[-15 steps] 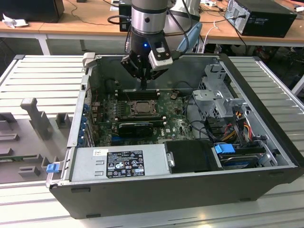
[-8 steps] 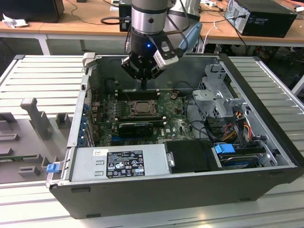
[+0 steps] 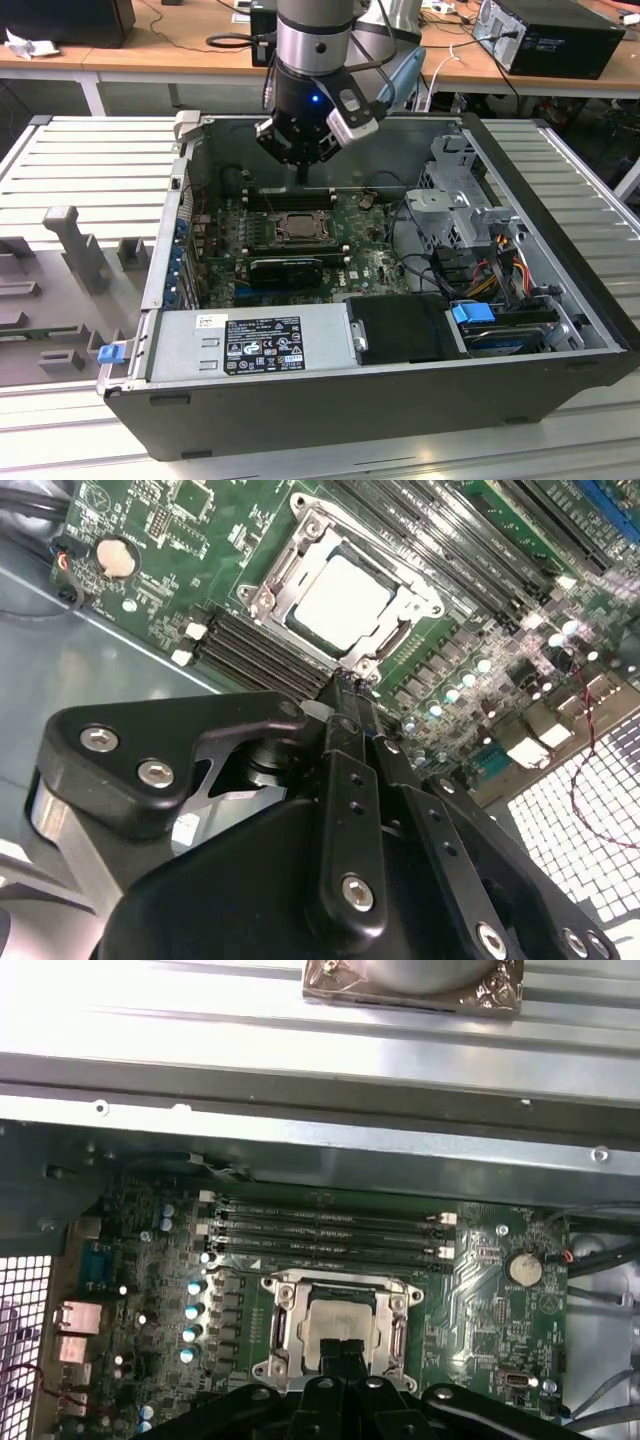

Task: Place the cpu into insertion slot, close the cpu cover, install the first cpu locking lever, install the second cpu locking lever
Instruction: 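Install the first cpu locking lever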

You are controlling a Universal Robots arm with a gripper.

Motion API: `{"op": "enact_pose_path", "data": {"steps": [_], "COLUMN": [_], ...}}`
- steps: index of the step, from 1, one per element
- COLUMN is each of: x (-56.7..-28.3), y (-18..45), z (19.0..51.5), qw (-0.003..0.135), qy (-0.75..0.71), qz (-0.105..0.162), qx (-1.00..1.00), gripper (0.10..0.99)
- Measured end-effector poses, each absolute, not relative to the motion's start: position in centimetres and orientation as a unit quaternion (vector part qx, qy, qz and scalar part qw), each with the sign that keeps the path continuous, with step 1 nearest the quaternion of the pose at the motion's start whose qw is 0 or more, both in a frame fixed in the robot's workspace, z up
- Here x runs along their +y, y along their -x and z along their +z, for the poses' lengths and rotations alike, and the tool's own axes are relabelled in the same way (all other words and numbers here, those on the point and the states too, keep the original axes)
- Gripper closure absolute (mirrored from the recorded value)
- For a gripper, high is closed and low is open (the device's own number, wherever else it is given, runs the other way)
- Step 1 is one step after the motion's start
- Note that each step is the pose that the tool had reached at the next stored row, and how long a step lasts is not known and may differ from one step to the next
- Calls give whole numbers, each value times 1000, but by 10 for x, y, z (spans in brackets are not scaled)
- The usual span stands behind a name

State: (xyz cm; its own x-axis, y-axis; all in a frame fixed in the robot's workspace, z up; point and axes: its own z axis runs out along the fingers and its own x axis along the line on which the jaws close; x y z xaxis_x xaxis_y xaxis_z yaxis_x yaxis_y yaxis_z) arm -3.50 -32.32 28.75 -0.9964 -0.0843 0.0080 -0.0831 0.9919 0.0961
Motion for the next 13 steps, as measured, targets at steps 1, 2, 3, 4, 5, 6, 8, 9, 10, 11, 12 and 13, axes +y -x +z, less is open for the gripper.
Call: {"op": "enact_pose_path", "data": {"steps": [1,2,3,4,5,6,8,9,10,11,12,13], "x": [-323,-323,-323,-323,-323,-323,-323,-324,-324,-324,-324,-324], "y": [36,39,44,48,52,56,63,65,67,68,70,71], "z": [287,287,287,287,287,286,286,286,286,286,286,286], "qw": [5,5,5,4,4,3,2,2,1,1,1,1], "qy": [-42,-42,-42,-42,-42,-42,-42,-42,-42,-42,-42,-42], "qz": [-48,-48,-49,-50,-51,-51,-51,-51,-51,-52,-53,-54], "qx": [-998,-998,-998,-998,-998,-998,-998,-998,-998,-998,-998,-998], "gripper": [980,980,980,980,980,980,980,980,980,980,980,980]}}
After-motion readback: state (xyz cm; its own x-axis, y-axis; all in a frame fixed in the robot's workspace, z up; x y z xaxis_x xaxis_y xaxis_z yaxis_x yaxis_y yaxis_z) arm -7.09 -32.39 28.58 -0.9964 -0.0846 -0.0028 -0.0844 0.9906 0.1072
